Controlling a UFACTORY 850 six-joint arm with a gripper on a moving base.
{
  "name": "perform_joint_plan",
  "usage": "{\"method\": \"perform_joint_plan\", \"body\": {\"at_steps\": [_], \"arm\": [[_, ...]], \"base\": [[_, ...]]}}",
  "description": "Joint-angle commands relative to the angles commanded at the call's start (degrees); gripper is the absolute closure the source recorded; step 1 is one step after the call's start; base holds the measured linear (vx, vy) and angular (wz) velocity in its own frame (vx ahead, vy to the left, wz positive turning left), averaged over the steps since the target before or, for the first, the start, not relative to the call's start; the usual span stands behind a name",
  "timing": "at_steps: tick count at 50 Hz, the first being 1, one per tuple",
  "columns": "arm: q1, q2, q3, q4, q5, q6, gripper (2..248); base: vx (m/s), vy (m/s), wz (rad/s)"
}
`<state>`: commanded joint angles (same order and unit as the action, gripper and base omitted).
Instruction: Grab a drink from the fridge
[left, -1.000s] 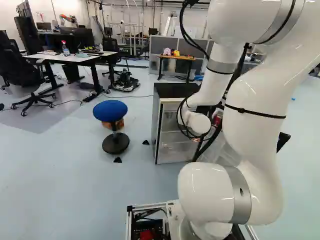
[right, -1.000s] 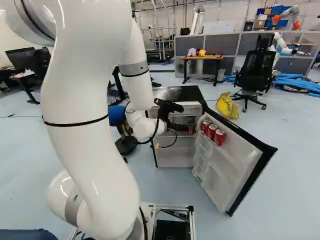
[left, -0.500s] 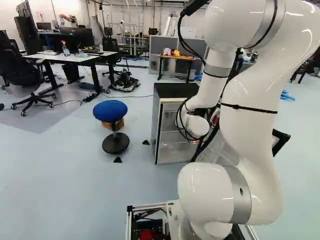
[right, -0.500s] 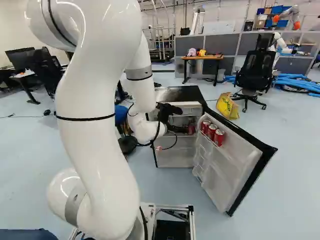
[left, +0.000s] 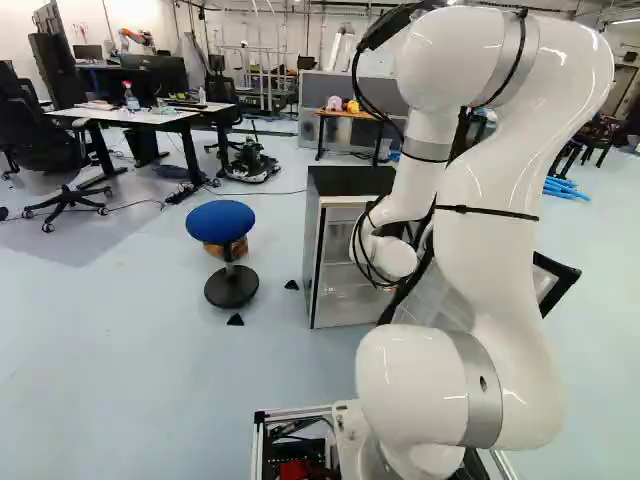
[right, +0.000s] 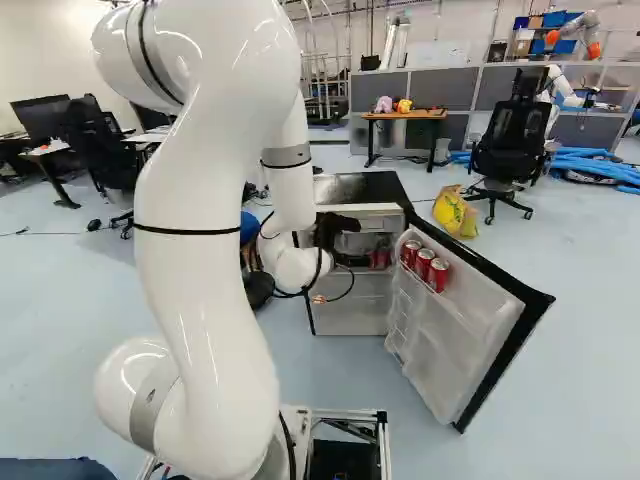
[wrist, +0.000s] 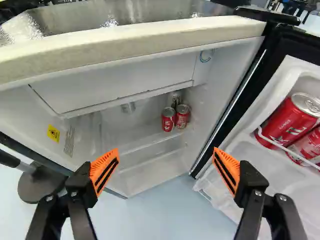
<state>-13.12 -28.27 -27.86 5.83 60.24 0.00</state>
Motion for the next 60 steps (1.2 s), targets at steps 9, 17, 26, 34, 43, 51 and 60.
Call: {"method": "perform_joint_plan", "body": {"at_steps": [9,17,26,34,43,51,60], "arm": [[0.0,-1.77,-0.72,-1.86,1.22,0.0,3],[0.0,-3.37,-1.39,-3.28,2.34,0.0,3],[0.0,-5.17,-2.16,-4.6,3.59,0.0,3],[0.0,-6.77,-2.86,-5.72,4.7,0.0,3],[0.0,-8.56,-3.68,-6.81,5.96,0.0,3],[-0.04,-10.23,-4.55,-7.51,7.07,0.0,3],[-0.2,-12.2,-5.73,-8.3,8.33,0.0,3]], "base": [[0.0,0.0,0.0],[0.0,0.0,0.0],[0.0,0.0,0.0],[0.0,0.0,0.0],[0.0,0.0,0.0],[0.0,0.0,0.0],[0.0,0.0,0.0]]}}
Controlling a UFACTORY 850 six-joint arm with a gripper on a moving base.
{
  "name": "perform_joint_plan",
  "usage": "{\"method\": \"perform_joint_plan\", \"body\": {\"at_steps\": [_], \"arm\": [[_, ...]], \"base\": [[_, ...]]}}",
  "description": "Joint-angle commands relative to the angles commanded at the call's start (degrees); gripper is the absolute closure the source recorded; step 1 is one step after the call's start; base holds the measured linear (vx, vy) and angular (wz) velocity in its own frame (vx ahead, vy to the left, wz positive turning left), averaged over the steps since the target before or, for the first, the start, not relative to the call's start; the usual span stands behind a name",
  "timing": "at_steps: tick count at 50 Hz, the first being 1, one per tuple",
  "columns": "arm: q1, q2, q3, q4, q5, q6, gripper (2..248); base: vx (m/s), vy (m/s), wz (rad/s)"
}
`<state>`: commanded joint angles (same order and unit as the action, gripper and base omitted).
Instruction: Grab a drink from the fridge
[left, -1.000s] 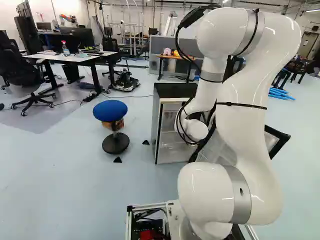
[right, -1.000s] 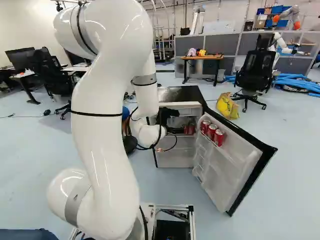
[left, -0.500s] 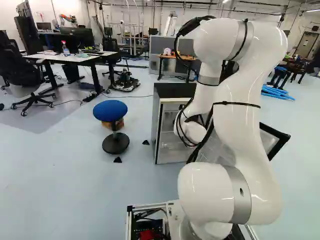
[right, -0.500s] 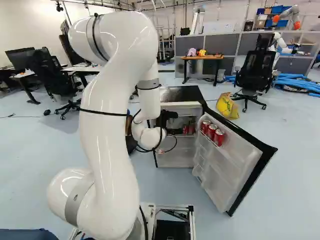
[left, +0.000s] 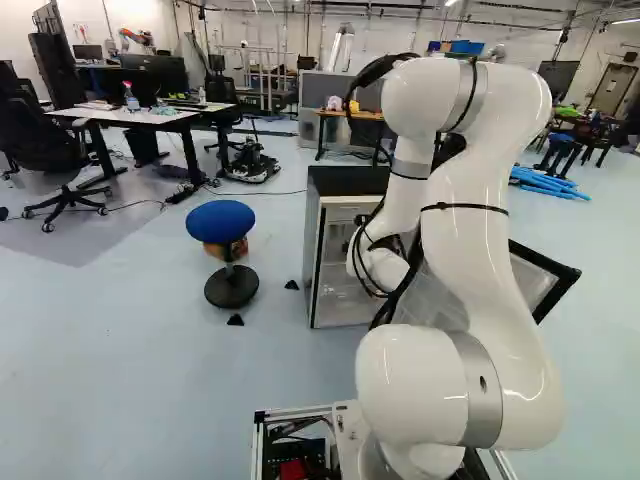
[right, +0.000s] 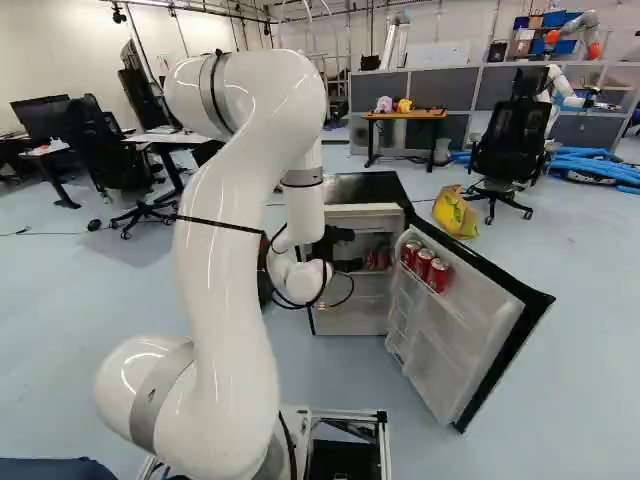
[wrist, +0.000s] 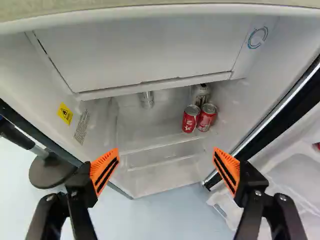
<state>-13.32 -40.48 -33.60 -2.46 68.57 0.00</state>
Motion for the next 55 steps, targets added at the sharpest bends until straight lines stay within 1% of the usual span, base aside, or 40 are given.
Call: {"method": "perform_joint_plan", "body": {"at_steps": [26,55], "arm": [[-1.32,-5.9,-4.0,-2.17,3.67,0.0,3],[-2.75,-12.88,-9.68,-2.21,6.66,0.0,3]], "base": [[0.0,0.0,0.0],[0.0,0.0,0.0]]}}
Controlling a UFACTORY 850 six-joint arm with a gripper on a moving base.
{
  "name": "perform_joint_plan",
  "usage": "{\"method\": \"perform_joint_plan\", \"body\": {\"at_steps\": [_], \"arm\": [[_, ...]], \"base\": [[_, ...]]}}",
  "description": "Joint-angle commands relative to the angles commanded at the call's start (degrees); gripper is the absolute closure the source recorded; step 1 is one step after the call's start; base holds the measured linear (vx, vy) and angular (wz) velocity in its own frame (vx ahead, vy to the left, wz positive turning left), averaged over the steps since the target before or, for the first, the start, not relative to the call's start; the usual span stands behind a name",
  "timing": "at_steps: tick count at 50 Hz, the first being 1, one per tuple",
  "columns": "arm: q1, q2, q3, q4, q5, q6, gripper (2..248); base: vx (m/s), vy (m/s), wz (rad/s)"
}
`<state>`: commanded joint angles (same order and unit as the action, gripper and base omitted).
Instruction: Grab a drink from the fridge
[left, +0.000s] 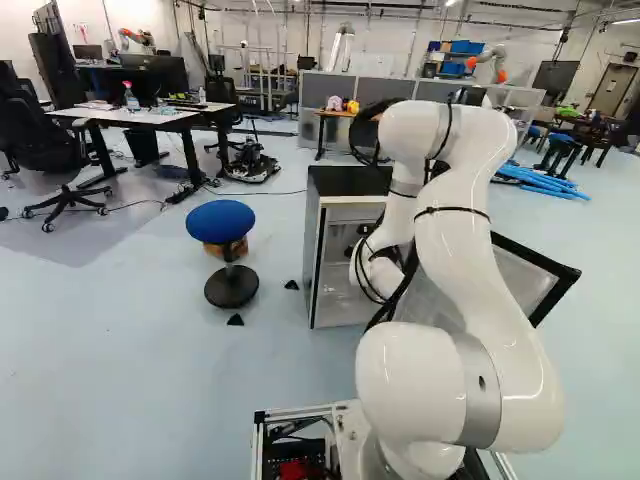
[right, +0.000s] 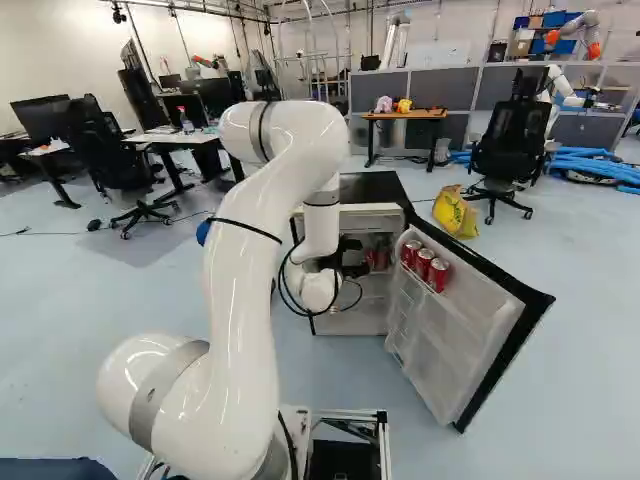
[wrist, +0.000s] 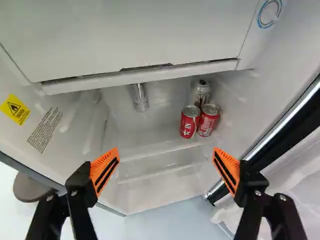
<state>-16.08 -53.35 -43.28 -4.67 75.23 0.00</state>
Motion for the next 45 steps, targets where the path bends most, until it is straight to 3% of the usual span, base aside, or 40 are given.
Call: {"method": "perform_joint_plan", "body": {"at_steps": [27,45], "arm": [[-0.57,-7.21,-7.17,0.0,0.0,0.0,3],[-0.84,-8.82,-10.31,0.0,0.0,0.0,3]], "base": [[0.0,0.0,0.0],[0.0,0.0,0.0]]}}
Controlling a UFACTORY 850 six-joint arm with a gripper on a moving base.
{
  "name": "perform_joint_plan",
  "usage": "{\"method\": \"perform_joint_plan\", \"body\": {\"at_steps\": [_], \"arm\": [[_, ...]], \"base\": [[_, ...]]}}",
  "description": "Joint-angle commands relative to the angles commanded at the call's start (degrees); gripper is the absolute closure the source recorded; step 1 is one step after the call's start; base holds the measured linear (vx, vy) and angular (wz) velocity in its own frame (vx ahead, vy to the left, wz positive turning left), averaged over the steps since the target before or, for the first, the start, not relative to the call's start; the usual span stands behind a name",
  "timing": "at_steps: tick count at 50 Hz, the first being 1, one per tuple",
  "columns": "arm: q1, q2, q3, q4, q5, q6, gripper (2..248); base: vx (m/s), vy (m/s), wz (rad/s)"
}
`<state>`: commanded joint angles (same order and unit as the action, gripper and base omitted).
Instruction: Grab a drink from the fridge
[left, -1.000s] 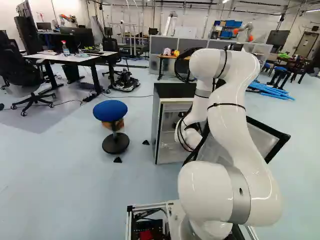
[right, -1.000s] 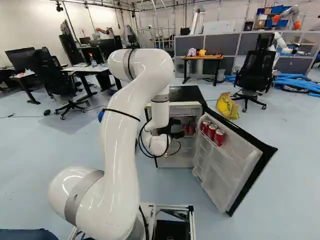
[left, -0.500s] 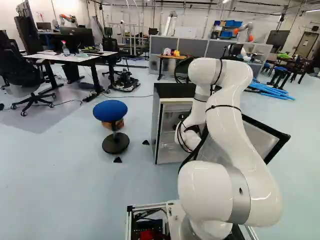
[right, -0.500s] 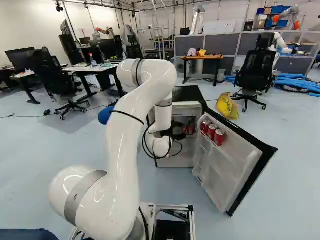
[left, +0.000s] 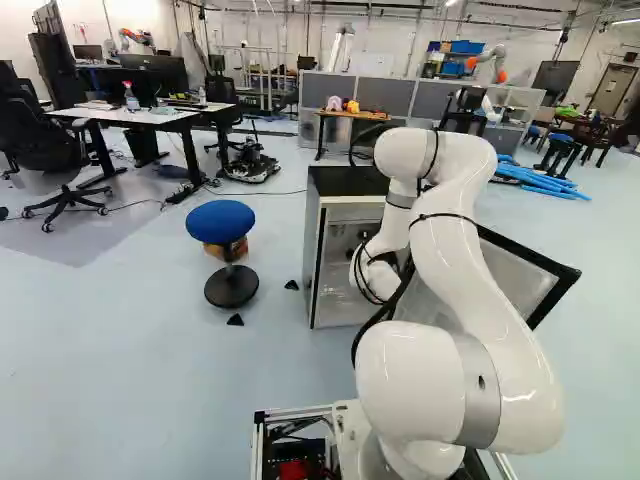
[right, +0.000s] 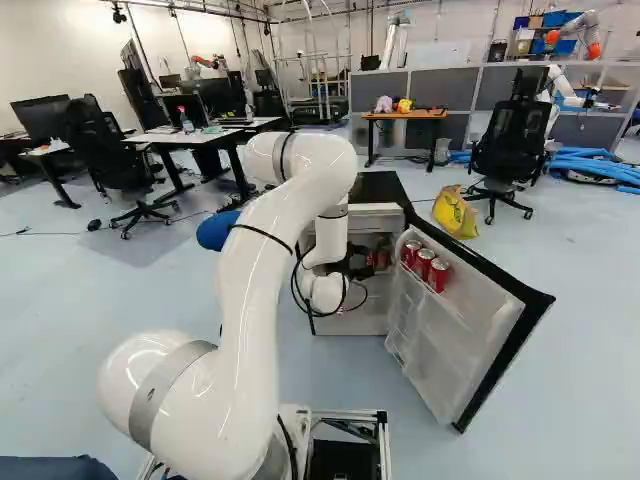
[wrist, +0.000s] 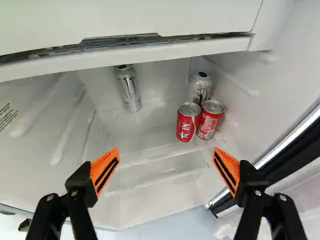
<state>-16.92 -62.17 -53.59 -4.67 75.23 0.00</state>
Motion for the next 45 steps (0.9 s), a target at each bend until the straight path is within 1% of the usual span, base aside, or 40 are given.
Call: {"method": "perform_joint_plan", "body": {"at_steps": [12,45], "arm": [[-0.22,-1.12,-2.17,0.0,-0.81,0.0,3],[-0.56,-4.33,-8.33,0.0,-6.27,0.0,3]], "base": [[0.0,0.0,0.0],[0.0,0.0,0.0]]}}
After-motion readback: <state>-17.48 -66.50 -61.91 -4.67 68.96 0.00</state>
